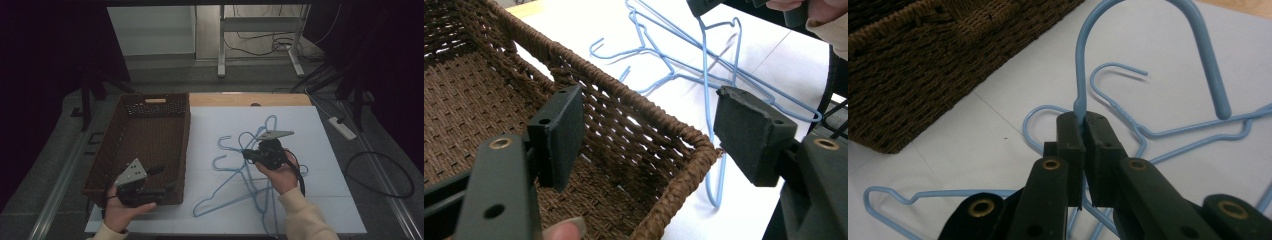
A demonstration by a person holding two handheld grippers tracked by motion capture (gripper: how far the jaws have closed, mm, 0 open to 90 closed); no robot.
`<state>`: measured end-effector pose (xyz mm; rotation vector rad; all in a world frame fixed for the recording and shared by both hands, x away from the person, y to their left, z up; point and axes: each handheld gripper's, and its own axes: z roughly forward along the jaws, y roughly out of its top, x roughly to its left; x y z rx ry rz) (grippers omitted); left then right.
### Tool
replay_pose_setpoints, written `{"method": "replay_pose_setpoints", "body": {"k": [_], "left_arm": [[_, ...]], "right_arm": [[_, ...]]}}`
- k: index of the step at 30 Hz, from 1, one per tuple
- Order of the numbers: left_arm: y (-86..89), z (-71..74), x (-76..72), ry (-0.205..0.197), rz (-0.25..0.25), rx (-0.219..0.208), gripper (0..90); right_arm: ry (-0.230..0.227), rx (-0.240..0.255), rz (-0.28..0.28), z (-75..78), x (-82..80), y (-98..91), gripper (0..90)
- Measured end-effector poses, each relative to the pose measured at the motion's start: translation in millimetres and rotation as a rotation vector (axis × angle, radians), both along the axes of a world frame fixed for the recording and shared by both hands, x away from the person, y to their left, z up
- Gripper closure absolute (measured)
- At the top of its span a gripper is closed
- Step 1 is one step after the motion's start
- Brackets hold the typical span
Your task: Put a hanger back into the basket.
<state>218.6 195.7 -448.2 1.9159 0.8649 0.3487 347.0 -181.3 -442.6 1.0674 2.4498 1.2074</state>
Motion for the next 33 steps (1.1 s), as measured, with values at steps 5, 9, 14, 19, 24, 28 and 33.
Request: {"method": "replay_pose_setpoints", "body": {"k": [5,9,14,19,24,28,33], "left_arm": [[-3.0,1.6,0.5,-0.001,-0.002,0.002,29.4],[-7.2,3.0,1.4,0.001,-0.010,0.004,29.4],[-12.5,5.5,3.2,0.013,-0.011,0.004,29.4],[-20.0,8.1,6.2,0.023,-0.021,-0.003,29.7],[-30.2,11.3,8.2,0.020,-0.042,0.002,29.8],[-40.0,14.2,10.4,0.021,-0.062,0.005,29.8],[-56.0,15.2,18.1,0.023,-0.092,0.013,29.8]], "right_arm": [[-0.012,0.016,0.009,2.4,-4.4,-5.1,86.9],[-0.018,0.028,0.008,4.1,-7.8,-8.9,86.9],[-0.023,0.031,0.011,5.2,-10.0,-10.8,86.9],[-0.030,0.036,0.018,6.9,-12.1,-12.7,86.9],[-0.035,0.034,0.021,7.9,-13.1,-15.1,86.9],[-0.038,0.037,0.027,8.5,-13.6,-15.0,86.9],[-0.037,0.041,0.034,8.9,-14.4,-14.3,86.9]]}}
